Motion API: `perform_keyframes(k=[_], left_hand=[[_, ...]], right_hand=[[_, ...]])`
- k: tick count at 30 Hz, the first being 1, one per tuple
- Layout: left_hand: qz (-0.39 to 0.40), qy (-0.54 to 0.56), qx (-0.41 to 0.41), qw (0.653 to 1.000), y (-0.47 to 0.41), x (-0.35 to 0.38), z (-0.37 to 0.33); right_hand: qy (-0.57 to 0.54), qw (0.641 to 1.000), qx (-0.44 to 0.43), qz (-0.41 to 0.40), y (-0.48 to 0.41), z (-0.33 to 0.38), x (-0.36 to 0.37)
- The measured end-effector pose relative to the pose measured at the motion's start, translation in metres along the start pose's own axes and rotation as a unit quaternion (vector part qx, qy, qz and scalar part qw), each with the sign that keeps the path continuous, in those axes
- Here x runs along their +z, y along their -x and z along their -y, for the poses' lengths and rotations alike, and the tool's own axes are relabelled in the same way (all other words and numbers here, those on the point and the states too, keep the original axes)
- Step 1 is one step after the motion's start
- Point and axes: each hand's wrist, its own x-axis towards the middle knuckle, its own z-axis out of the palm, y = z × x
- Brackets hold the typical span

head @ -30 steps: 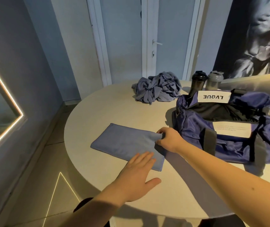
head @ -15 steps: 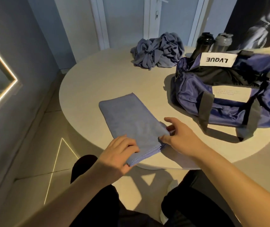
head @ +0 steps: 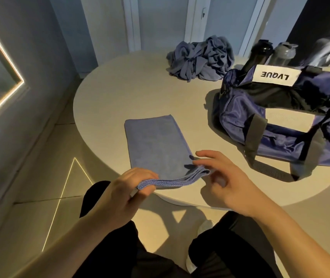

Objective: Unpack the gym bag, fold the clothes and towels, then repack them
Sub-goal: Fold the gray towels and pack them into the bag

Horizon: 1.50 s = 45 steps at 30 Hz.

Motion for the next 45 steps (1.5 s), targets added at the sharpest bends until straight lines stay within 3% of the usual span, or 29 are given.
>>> perform_keyframes(k=[4, 9, 12, 16, 21, 27, 36, 38, 41, 43, 45], left_hand=[[0.002, 0.034, -0.048, 0.998, 0.000, -0.006, -0.007], [0.037, 0.054, -0.062, 0.996, 0.001, -0.021, -0.013], [-0.038, 0.083, -0.123, 0.988, -0.018, -0.026, -0.016], [-0.139, 0.068, -0.206, 0.966, -0.070, -0.031, 0.008], [-0.128, 0.012, -0.251, 0.959, -0.127, -0.036, 0.061], [-0.097, -0.021, -0.286, 0.953, -0.144, -0.033, 0.102], [-0.124, -0.034, -0.307, 0.943, -0.142, -0.028, 0.100], [-0.136, -0.061, -0.279, 0.949, -0.142, -0.033, 0.092], [-0.129, -0.114, -0.174, 0.969, -0.139, -0.041, 0.066], [-0.052, -0.162, -0.131, 0.977, -0.136, -0.035, 0.053], [0.046, -0.226, -0.140, 0.963, -0.131, -0.025, 0.055]], right_hand=[[0.032, 0.999, -0.006, -0.019, -0.007, 0.003, 0.003], [-0.061, 0.998, -0.001, -0.002, -0.013, 0.013, -0.004], [-0.076, 0.997, 0.034, 0.002, -0.029, 0.016, -0.007], [-0.056, 0.995, 0.058, -0.050, -0.080, 0.026, -0.009], [-0.062, 0.981, 0.155, -0.101, -0.152, 0.015, 0.004], [0.024, 0.965, 0.246, -0.089, -0.193, 0.001, 0.019], [0.095, 0.947, 0.294, -0.089, -0.204, 0.000, 0.025], [0.165, 0.946, 0.259, -0.101, -0.201, 0.007, 0.025], [0.233, 0.957, 0.093, -0.147, -0.195, 0.013, 0.033], [0.248, 0.962, -0.005, -0.110, -0.190, 0.015, 0.043], [0.271, 0.960, -0.038, -0.058, -0.183, 0.011, 0.052]])
